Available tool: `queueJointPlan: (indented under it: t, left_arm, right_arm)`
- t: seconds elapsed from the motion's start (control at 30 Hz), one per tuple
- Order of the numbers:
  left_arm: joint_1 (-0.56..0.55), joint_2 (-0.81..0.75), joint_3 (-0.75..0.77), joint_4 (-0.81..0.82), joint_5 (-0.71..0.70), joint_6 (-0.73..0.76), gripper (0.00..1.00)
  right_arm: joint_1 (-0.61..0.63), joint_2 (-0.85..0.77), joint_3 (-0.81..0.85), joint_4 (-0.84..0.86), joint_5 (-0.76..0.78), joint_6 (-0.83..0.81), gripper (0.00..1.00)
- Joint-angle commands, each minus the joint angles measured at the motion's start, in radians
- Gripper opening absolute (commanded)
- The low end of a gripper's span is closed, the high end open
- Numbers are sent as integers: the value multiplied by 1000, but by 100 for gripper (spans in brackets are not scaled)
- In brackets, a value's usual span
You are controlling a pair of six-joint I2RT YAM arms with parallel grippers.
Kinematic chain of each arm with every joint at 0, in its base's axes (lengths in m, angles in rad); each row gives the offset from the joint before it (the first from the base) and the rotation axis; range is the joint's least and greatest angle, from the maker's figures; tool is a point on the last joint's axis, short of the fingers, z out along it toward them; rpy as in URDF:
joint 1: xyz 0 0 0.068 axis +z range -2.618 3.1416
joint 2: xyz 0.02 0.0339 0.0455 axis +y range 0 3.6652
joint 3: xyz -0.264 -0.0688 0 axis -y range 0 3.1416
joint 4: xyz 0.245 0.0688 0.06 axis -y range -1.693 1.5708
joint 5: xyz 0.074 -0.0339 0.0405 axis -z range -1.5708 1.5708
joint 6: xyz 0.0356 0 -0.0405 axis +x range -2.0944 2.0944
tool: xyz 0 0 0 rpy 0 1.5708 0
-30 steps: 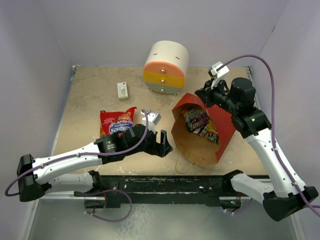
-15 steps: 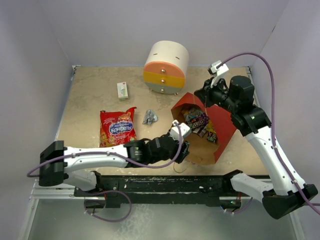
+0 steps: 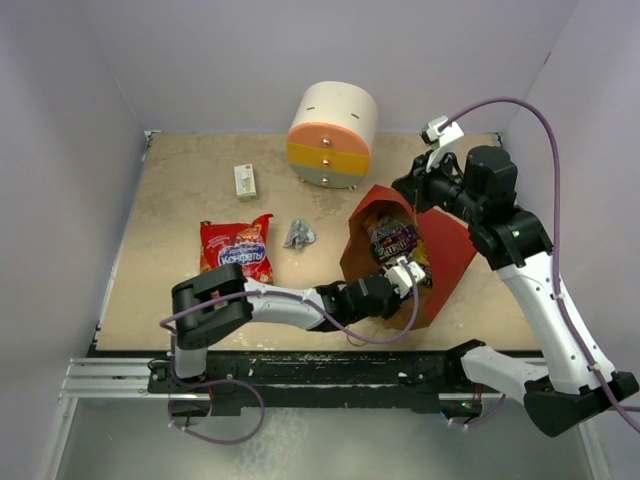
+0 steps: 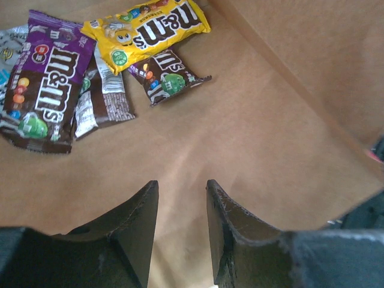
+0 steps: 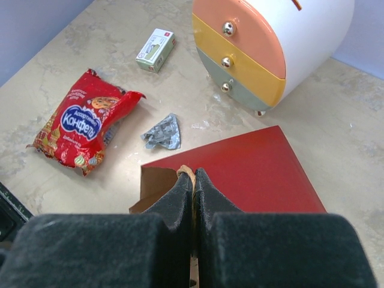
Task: Take the snacks out of the paper bag
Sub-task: Take out the snack from the paper bag.
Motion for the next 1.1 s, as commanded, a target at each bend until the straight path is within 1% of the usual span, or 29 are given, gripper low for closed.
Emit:
queueJointPlan:
  t: [0.0,0.1,0.2,0.37,0.47,0.63,0.7,0.73,0.77,0.83,0.9,0.93,1.07]
  left_arm:
    - [64,62,68,208,90,118,48]
    - [114,98,86,243,193,131,53]
    - [144,140,97,291,276,151,53]
    - [151,191,103,332,377,191,56]
    - [153,207,116,326,409,161,59]
    - [152,277,227,265,388,68,66]
    - [150,313,276,228,347,47,67]
    - [150,332,300,199,324,40,65]
    - [150,347,317,184,309,42,63]
    - [150,371,344,150,267,49,64]
    - [150,385,365,110,206,54,72]
    - [151,391,373,94,190,59,73]
    - [151,401,396,22,161,83,71]
  right_arm:
    - [3,5,85,-21,-5,-18,0]
    - [3,15,112,-41,-7,-29,0]
    - [3,12,119,-48,-5,-29,0]
    - [3,8,120,-63,-11,-40,0]
    - [3,9,122,-69,-14,-47,0]
    - [3,10,119,-77,-16,-58,0]
    - [3,12,118,-78,-18,-64,0]
    - [3,14,121,-81,-18,-66,0]
    - [2,16,124,-82,-19,-69,0]
    - [3,18,132,-87,-20,-74,0]
    - [4,17,137,-90,-20,-76,0]
    - [4,16,137,-93,-19,-78,0]
    - [3,3,128,-99,-17,-83,0]
